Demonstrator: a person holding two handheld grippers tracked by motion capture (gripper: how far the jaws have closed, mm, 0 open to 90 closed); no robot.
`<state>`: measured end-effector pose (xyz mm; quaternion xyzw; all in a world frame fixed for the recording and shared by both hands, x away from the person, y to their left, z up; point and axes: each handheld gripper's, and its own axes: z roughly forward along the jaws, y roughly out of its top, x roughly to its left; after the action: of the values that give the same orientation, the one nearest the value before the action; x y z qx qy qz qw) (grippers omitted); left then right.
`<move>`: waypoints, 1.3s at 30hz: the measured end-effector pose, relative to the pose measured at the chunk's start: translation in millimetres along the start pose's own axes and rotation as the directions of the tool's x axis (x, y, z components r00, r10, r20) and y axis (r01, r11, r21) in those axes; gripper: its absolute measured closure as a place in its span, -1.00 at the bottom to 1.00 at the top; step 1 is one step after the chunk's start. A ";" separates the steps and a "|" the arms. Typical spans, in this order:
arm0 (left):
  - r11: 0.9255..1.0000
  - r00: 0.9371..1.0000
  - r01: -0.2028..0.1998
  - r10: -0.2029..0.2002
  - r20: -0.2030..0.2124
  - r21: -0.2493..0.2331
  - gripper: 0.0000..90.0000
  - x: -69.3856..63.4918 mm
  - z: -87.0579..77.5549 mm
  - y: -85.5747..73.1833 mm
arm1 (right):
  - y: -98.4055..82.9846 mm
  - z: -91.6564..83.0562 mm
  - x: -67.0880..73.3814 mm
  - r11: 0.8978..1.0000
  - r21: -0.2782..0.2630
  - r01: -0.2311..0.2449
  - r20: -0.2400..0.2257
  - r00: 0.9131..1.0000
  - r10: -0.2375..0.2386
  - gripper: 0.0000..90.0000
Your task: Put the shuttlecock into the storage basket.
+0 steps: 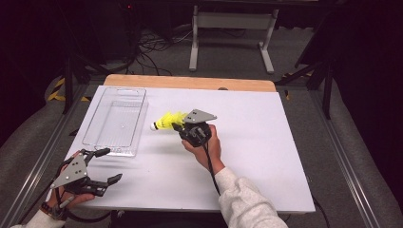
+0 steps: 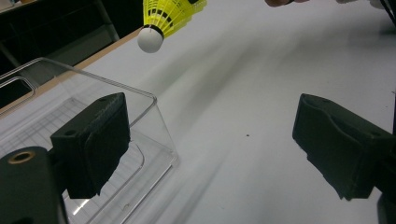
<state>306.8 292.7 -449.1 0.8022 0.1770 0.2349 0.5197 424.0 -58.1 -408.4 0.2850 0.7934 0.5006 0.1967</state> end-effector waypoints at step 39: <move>1.000 1.000 0.013 -0.013 0.010 -0.022 -0.77 0.1 -2.2 0.1 | 41.7 39.3 16.1 0.999 -0.019 0.031 -0.044 0.999 -0.032 0.94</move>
<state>305.7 294.4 -448.3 0.7963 0.1772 0.2296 0.5308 445.9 -6.8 -387.6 0.2594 0.7974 0.5108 0.1894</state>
